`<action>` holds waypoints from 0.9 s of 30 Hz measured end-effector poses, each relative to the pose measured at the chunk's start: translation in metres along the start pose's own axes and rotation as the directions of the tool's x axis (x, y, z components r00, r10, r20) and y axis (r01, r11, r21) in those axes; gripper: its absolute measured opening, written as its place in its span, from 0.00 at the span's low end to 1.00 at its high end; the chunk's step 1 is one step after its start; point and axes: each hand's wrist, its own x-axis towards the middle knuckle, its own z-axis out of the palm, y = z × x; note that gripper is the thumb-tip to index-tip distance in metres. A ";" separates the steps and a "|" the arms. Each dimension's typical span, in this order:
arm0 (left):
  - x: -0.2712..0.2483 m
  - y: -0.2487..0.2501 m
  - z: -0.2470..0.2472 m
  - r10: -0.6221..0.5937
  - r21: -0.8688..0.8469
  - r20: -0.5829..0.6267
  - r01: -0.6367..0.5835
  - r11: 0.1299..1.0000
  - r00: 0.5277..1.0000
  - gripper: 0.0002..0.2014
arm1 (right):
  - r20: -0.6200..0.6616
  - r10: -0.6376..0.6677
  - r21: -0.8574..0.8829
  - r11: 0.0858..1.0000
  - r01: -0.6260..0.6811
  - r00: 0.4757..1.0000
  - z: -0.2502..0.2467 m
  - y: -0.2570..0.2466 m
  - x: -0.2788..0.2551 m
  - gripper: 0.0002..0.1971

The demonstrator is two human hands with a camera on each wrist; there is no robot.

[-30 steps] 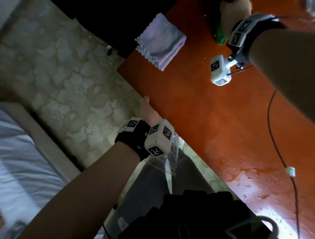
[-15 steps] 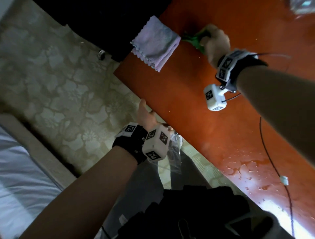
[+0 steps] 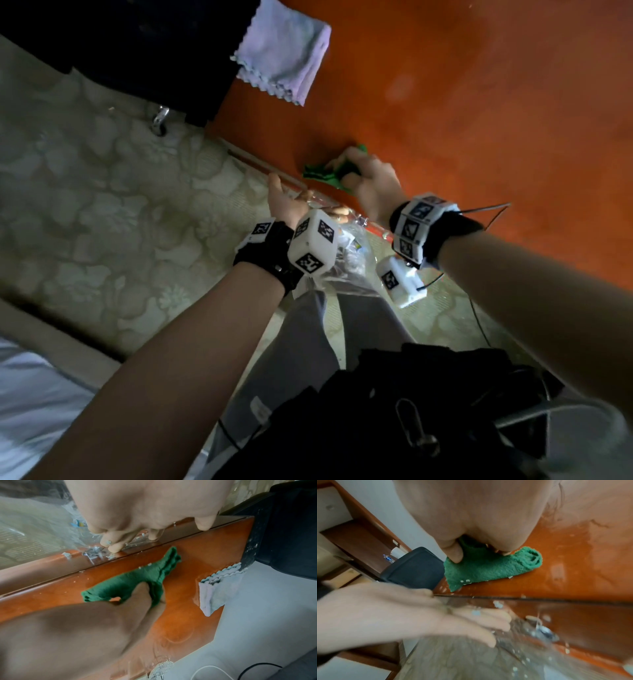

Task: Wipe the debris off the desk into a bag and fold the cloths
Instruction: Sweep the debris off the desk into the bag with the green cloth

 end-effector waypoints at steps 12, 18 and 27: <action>-0.006 -0.012 -0.007 -0.172 -0.297 0.160 0.213 0.931 0.972 0.48 | -0.131 0.124 0.090 0.989 -0.113 0.984 0.019 0.012 -0.031 0.05; -0.006 -0.013 -0.004 -0.119 -0.337 0.087 0.141 0.931 0.989 0.43 | -0.002 -0.048 -0.196 0.980 0.047 0.999 0.031 0.010 -0.048 0.13; -0.002 -0.015 -0.002 -0.097 -0.356 0.067 0.115 0.927 0.993 0.41 | 0.116 -0.020 -0.514 0.854 0.078 0.993 0.050 0.012 -0.050 0.16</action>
